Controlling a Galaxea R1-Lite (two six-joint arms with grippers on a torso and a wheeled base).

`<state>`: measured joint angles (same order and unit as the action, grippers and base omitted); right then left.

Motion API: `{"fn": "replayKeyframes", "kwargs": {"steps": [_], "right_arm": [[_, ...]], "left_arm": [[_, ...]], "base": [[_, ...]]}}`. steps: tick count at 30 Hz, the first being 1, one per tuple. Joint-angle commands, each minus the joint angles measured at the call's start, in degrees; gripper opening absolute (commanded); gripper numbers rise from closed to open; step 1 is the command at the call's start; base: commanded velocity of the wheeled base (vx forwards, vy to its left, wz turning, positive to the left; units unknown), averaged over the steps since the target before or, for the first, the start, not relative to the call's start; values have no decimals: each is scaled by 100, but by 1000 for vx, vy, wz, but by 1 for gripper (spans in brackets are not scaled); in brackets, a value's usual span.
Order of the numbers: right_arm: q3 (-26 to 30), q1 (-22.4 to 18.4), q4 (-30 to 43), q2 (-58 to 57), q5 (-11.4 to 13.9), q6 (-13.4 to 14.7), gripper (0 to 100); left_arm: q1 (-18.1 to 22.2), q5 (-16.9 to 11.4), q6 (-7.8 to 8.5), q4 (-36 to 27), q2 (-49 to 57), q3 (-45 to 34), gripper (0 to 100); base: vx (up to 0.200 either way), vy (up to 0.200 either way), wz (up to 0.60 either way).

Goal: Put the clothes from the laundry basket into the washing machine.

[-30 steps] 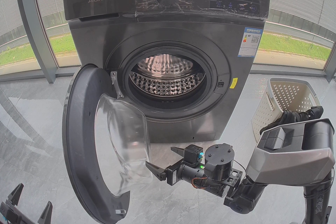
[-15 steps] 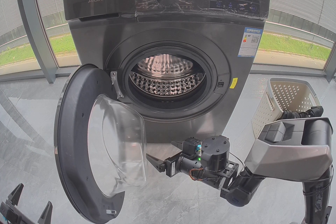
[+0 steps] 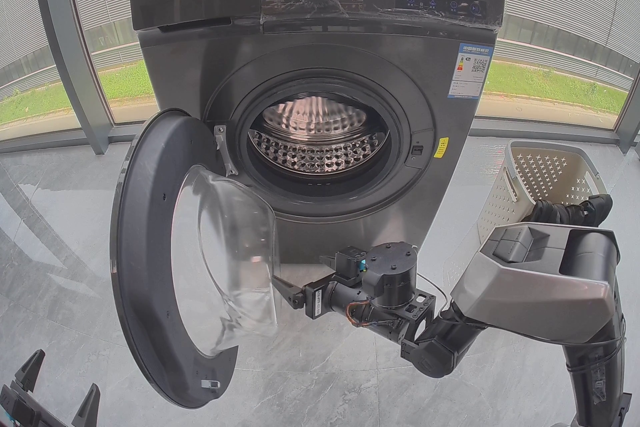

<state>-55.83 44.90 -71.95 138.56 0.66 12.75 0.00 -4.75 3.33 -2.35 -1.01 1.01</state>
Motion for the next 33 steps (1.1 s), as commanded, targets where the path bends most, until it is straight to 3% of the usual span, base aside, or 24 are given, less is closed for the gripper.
{"fn": "replayKeyframes", "kwargs": {"steps": [1,5,22,29,33], "right_arm": [[-86,248,58,40,13,-1,100],[-156,397,-3,40,4,8,100],[-86,248,-162,40,-13,8,100],[-543,221,295,242,-39,17,100],[-1132,221,963,365,-92,61,100]], "left_arm": [[0,1,1,-2,101,-101,100],[0,1,1,-2,101,-101,100],[0,1,1,-2,101,-101,100],[0,1,-8,-2,101,-101,100],[0,1,-8,-2,101,-101,100]], "base": [[0,0,0],[0,0,0],[0,0,0],[0,0,0],[0,0,0]]}}
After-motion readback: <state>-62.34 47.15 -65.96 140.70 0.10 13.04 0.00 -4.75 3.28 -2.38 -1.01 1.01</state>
